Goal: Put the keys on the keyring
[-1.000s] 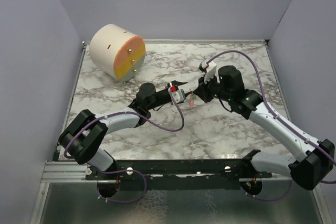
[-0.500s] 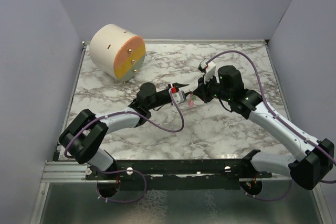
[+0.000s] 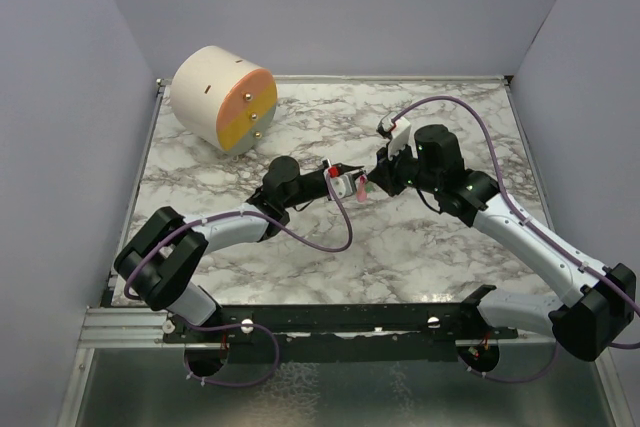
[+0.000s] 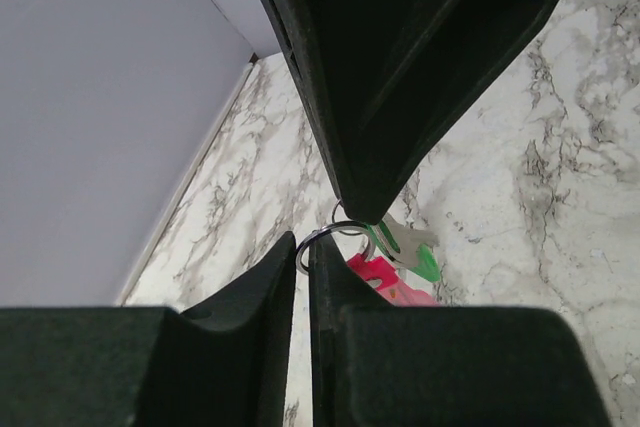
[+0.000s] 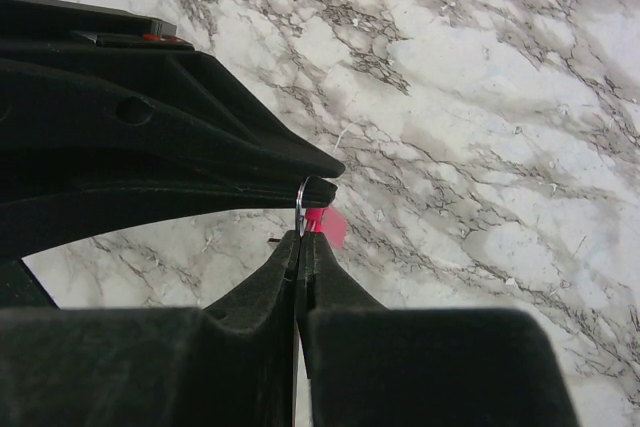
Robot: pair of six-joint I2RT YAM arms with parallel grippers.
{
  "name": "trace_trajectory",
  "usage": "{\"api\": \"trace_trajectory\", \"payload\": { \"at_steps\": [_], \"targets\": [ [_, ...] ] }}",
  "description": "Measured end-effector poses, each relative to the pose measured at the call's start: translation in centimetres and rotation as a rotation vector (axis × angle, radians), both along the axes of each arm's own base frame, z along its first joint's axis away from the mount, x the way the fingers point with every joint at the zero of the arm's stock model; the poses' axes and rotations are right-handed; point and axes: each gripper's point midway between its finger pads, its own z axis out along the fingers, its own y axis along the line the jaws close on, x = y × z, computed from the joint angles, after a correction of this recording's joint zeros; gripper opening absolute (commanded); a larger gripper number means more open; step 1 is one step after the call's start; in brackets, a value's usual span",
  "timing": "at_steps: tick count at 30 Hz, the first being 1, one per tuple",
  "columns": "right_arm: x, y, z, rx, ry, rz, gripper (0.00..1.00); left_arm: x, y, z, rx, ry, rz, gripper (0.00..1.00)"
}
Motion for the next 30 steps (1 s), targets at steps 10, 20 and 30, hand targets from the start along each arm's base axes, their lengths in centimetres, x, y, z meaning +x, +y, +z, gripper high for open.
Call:
{"api": "trace_trajectory", "payload": {
  "at_steps": [10, 20, 30],
  "targets": [
    [0.0, -0.1, 0.0, -0.002, 0.0, -0.004, 0.01, -0.1, 0.0, -0.1, 0.0, 0.007, -0.002, 0.0],
    [0.3, -0.4, 0.6, 0.014, -0.012, -0.043, 0.01, -0.7, 0.6, 0.5, -0.03, 0.06, 0.01, 0.0],
    [0.4, -0.4, 1.9, 0.054, -0.035, -0.065, 0.01, -1.4, 1.1, 2.1, -0.112, 0.132, 0.026, 0.0]
  ]
}}
